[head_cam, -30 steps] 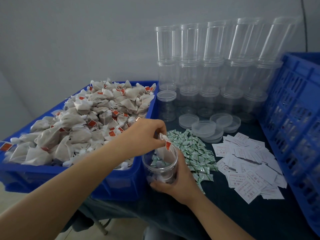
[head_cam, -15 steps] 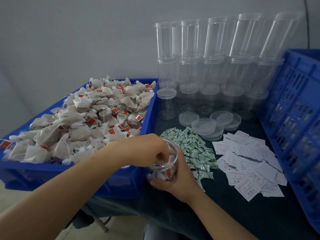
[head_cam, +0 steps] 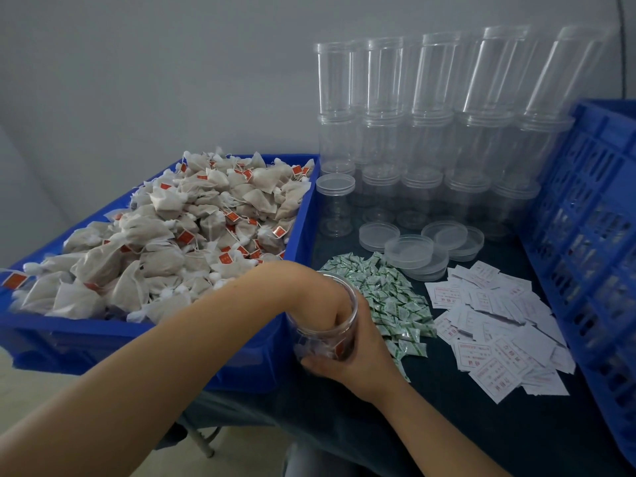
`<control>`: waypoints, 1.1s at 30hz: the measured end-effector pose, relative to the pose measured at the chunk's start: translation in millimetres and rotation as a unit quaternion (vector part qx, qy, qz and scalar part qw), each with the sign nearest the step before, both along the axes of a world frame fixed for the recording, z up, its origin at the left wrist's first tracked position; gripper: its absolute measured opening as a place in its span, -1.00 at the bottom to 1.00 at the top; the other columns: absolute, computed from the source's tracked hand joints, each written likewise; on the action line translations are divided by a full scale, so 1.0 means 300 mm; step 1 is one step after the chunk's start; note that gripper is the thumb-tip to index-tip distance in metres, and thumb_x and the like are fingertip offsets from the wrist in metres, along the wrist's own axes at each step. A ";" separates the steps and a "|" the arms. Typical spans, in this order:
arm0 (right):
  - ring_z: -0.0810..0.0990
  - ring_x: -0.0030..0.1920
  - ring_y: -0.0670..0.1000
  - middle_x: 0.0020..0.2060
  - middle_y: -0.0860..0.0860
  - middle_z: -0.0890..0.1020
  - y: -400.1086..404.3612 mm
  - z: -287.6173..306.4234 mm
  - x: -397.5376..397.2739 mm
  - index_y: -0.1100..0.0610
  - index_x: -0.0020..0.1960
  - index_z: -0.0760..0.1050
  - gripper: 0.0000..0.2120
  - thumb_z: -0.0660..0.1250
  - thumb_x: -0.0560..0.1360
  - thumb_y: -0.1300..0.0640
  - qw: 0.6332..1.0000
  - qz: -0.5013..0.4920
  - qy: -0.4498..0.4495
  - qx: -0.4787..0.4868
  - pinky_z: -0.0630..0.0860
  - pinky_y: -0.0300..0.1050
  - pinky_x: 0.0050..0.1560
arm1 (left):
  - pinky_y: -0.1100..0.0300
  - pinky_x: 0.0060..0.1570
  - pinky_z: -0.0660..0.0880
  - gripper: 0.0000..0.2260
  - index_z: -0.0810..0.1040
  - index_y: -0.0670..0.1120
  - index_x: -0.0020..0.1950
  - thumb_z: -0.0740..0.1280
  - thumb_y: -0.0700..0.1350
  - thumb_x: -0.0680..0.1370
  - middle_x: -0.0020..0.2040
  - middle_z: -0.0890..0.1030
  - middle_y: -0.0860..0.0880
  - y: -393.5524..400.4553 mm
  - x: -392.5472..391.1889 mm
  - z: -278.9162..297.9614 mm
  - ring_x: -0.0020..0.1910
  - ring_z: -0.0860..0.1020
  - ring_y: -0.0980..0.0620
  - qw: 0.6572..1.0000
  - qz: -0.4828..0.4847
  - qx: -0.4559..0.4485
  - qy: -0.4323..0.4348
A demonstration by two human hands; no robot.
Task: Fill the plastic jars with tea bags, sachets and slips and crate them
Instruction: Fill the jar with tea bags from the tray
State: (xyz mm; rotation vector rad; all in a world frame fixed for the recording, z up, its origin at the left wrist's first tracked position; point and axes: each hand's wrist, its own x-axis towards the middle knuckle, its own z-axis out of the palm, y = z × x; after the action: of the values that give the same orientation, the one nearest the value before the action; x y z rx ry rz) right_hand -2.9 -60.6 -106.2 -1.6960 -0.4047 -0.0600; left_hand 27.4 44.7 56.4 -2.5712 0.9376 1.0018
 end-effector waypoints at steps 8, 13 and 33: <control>0.55 0.30 -0.12 0.31 -0.25 0.50 -0.001 0.001 -0.001 -0.38 0.42 0.19 -0.05 0.69 0.23 -0.08 1.000 0.003 -0.006 0.003 0.57 -0.12 0.20 | 0.14 0.07 0.47 -0.85 0.50 0.05 0.09 0.17 -0.13 0.61 -0.05 0.51 0.16 0.026 0.008 0.029 0.01 0.51 0.06 0.996 0.036 -0.082 -0.007; 0.53 0.25 -0.21 0.20 -0.39 0.46 -0.003 0.005 -0.006 -0.46 0.34 0.22 -0.09 0.68 0.22 -0.02 1.000 0.010 -0.005 0.008 0.54 -0.31 0.11 | 0.40 0.01 0.49 -0.83 0.55 0.10 0.07 0.24 -0.14 0.59 -0.04 0.61 0.21 0.119 0.027 0.096 -0.04 0.57 0.28 0.958 0.100 -0.262 -0.058; 0.47 0.28 -0.29 0.19 -0.46 0.41 -0.006 0.019 -0.016 -0.46 0.37 0.17 -0.05 0.68 0.18 -0.14 1.000 0.000 0.017 -0.016 0.51 -0.34 0.16 | 0.21 0.08 0.38 -0.60 0.49 -0.02 0.29 0.43 -0.05 0.47 0.23 0.54 0.01 0.456 0.153 -0.099 0.03 0.45 0.12 0.886 0.326 -0.221 -0.246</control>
State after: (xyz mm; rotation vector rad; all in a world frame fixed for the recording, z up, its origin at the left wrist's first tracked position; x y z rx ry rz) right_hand -7.8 -62.4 -100.5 -1.7271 -0.3818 -0.0237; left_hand 73.4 181.6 26.7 -3.3856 0.1525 0.1840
